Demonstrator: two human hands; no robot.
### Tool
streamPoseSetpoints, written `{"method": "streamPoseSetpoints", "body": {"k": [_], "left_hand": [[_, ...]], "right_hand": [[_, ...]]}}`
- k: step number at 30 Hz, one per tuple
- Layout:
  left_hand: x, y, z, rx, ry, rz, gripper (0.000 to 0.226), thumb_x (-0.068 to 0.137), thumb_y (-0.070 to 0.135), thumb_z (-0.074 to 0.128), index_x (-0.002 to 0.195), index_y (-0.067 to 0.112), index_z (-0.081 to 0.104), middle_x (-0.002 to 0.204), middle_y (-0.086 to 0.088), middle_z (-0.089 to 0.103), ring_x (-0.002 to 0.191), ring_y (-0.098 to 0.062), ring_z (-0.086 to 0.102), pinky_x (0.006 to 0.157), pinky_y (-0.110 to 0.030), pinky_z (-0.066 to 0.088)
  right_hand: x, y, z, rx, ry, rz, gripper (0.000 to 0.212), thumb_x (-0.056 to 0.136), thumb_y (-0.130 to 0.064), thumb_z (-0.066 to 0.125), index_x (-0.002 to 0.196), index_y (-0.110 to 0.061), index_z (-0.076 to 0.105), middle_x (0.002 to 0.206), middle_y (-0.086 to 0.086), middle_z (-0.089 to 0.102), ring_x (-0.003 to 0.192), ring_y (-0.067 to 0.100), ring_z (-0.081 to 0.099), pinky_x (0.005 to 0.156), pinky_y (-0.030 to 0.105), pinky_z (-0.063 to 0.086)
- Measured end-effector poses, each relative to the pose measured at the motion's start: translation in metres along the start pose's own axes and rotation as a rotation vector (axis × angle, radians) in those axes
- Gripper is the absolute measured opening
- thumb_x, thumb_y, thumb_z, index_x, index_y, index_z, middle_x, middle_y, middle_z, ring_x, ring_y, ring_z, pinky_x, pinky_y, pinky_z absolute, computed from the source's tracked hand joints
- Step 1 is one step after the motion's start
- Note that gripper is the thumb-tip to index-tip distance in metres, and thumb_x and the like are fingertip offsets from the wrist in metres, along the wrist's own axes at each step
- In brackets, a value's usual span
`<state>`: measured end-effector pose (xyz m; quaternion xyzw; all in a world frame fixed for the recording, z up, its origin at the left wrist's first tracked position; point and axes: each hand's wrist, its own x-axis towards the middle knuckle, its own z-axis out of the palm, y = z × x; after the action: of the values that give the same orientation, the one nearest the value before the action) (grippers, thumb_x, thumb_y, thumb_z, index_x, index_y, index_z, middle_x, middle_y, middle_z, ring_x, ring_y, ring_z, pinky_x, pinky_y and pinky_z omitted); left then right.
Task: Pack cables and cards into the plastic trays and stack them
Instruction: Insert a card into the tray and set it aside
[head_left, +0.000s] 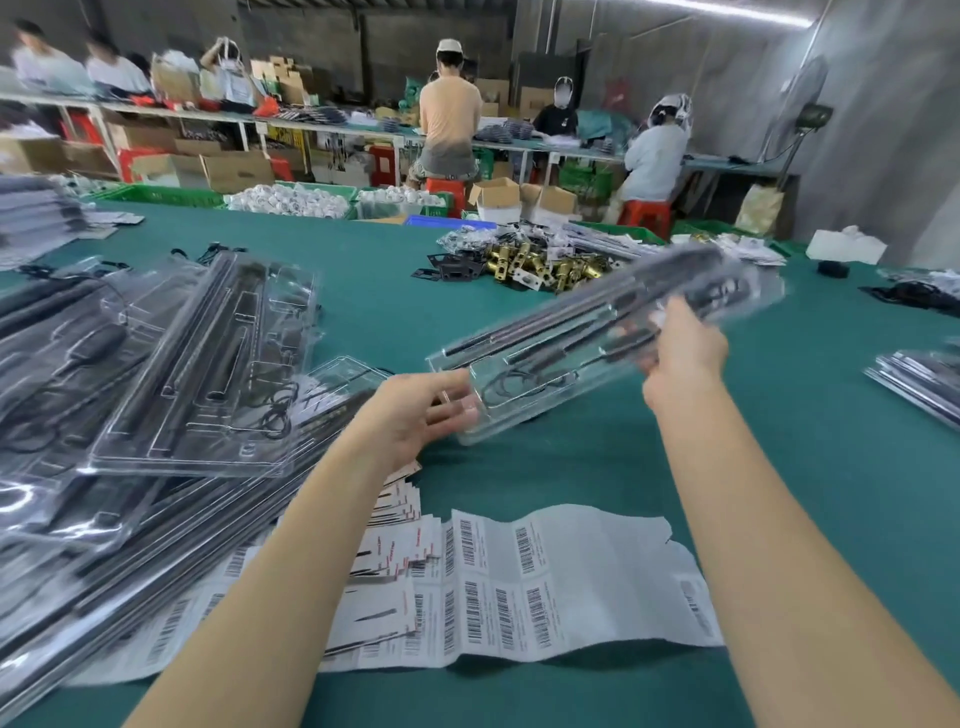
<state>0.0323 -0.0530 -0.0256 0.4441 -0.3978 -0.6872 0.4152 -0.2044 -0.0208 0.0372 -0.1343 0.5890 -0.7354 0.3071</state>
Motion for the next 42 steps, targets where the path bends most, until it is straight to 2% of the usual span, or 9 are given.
{"method": "streamPoseSetpoints", "body": {"k": [3,8,11,15,23,27,33,38,42], "left_hand": [[0.002,-0.006,0.003,0.182,0.033,0.049,0.047,0.088,0.01,0.076,0.122,0.001,0.046,0.11,-0.017,0.068,0.068,-0.012,0.072,0.055,-0.021,0.056],[0.011,-0.017,0.004,0.689,0.142,0.174,0.026,0.089,0.035,0.069,0.083,0.017,0.052,0.086,-0.008,0.068,0.077,-0.022,0.062,0.076,-0.034,0.05],[0.016,-0.021,0.005,0.925,0.149,0.212,0.049,0.092,0.055,0.058,0.116,0.013,0.047,0.108,-0.002,0.064,0.094,-0.018,0.06,0.072,-0.032,0.044],[0.026,-0.026,0.003,0.93,0.17,0.355,0.059,0.096,0.047,0.059,0.14,0.011,0.041,0.131,-0.004,0.058,0.111,-0.019,0.057,0.088,-0.027,0.039],[0.023,-0.009,-0.007,1.082,0.085,0.468,0.021,0.099,0.033,0.057,0.113,0.018,0.063,0.117,0.001,0.067,0.111,-0.015,0.059,0.09,-0.027,0.041],[-0.007,-0.001,0.001,1.131,0.033,0.637,0.004,0.095,0.029,0.064,0.095,0.025,0.062,0.099,0.009,0.064,0.091,-0.01,0.06,0.087,-0.029,0.05],[-0.058,0.01,0.037,1.566,-0.553,0.224,0.038,0.079,0.058,0.074,0.108,0.036,0.063,0.104,0.018,0.067,0.091,0.002,0.062,0.073,-0.02,0.048],[-0.064,-0.003,0.044,1.673,-0.476,0.192,0.042,0.074,0.047,0.082,0.108,0.032,0.063,0.106,0.012,0.066,0.094,-0.012,0.062,0.081,-0.03,0.051],[-0.055,-0.011,0.031,1.412,-0.345,0.211,0.015,0.078,0.029,0.078,0.09,0.029,0.068,0.085,0.013,0.071,0.072,-0.006,0.062,0.062,-0.02,0.048]], "right_hand": [[0.001,0.043,-0.036,-0.006,0.058,0.111,0.029,0.096,-0.019,0.059,0.122,-0.01,0.049,0.112,0.005,0.059,0.084,0.017,0.056,0.068,0.03,0.051],[-0.005,0.062,-0.076,-0.179,-0.118,0.241,0.025,0.096,-0.016,0.063,0.116,-0.004,0.054,0.098,0.013,0.066,0.08,0.023,0.073,0.048,0.025,0.056],[-0.005,0.051,-0.09,-0.416,-0.211,0.277,0.035,0.095,-0.033,0.068,0.114,-0.007,0.054,0.077,0.016,0.076,0.064,0.022,0.076,0.043,0.02,0.053],[-0.003,0.046,-0.101,-0.566,-0.23,0.296,0.038,0.092,-0.038,0.071,0.11,-0.007,0.058,0.065,0.01,0.074,0.057,0.015,0.073,0.041,0.019,0.052],[-0.008,0.032,-0.093,-1.066,-0.254,0.208,0.046,0.094,-0.048,0.063,0.102,-0.003,0.062,0.064,0.007,0.074,0.062,0.019,0.068,0.053,0.024,0.051],[-0.024,0.021,-0.074,-1.18,-0.447,-0.021,0.035,0.094,-0.042,0.065,0.088,-0.008,0.072,0.068,0.002,0.076,0.058,0.013,0.07,0.053,0.023,0.046],[-0.084,0.024,-0.053,-1.304,-1.052,0.033,0.014,0.086,-0.027,0.076,0.095,-0.017,0.073,0.081,-0.001,0.078,0.073,0.014,0.076,0.056,0.019,0.053],[-0.109,0.031,-0.051,-1.514,-0.859,-0.553,0.015,0.079,-0.045,0.076,0.083,-0.031,0.07,0.087,-0.011,0.071,0.083,0.011,0.065,0.074,0.029,0.054],[-0.122,0.046,-0.061,-1.232,-0.857,-0.434,0.01,0.081,-0.035,0.074,0.077,-0.028,0.069,0.07,-0.01,0.073,0.063,0.003,0.067,0.061,0.024,0.056]]}}
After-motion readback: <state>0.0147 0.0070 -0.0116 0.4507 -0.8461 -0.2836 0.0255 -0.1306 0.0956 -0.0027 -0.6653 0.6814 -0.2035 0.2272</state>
